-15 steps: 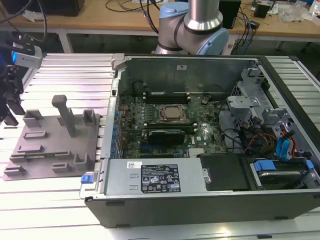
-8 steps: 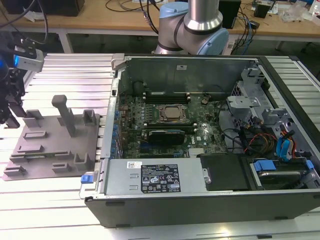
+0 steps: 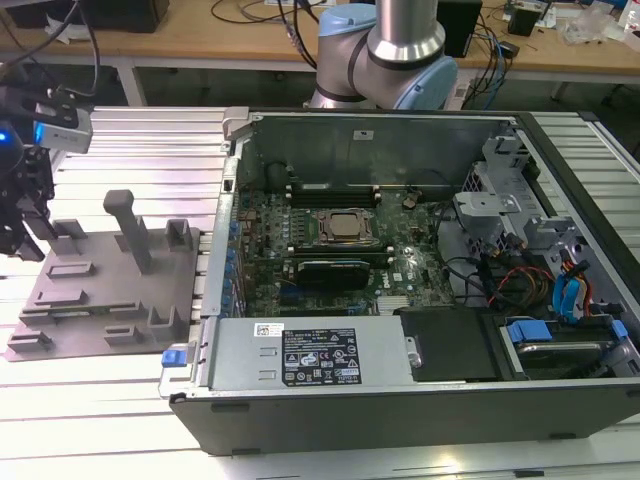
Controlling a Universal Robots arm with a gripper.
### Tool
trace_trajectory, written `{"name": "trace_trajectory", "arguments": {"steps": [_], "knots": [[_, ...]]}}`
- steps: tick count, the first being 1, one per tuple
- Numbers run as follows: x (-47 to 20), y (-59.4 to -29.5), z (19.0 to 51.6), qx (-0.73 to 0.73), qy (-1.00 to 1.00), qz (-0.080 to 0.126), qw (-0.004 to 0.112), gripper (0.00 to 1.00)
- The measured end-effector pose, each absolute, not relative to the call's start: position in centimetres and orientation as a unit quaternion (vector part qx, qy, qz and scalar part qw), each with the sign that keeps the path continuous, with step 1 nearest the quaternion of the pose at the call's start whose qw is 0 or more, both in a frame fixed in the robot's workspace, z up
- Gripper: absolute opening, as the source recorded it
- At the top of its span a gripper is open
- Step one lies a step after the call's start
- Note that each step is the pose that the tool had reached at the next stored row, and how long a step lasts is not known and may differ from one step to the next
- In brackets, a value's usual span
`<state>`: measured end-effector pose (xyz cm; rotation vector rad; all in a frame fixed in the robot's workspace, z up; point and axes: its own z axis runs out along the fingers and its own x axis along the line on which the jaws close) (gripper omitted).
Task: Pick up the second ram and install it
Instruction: 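Pick up the second ram and move it above second insertion slot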
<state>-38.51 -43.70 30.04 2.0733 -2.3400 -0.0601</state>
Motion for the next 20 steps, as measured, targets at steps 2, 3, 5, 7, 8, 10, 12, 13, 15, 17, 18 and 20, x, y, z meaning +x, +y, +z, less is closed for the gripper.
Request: {"name": "trace_trajectory", "arguments": {"steps": [2, 3, 5, 7, 8, 10, 12, 13, 15, 17, 18, 20], "knots": [[-38.5, -43.7, 29.8, 0.663, -0.748, -0.019, 0.007, 0.34], [-38.5, -43.7, 29.7, 0.663, -0.748, -0.019, 0.007, 0.34], [-38.5, -43.7, 29.2, 0.663, -0.748, -0.019, 0.007, 0.34], [-38.5, -43.9, 28.8, 0.663, -0.748, -0.019, 0.007, 0.34], [-38.5, -44.1, 28.8, 0.663, -0.748, -0.019, 0.007, 0.34], [-38.5, -44.7, 28.1, 0.664, -0.748, -0.019, 0.007, 0.34], [-38.4, -44.8, 27.7, 0.665, -0.747, -0.019, 0.008, 0.34], [-38.2, -44.8, 27.4, 0.666, -0.746, -0.018, 0.008, 0.34], [-38.0, -44.8, 27.1, 0.667, -0.745, -0.018, 0.009, 0.34], [-37.4, -44.8, 26.3, 0.668, -0.744, -0.017, 0.010, 0.34], [-37.2, -44.8, 26.1, 0.668, -0.744, -0.016, 0.010, 0.34], [-37.2, -44.8, 25.6, 0.668, -0.744, -0.015, 0.011, 0.34]]}}
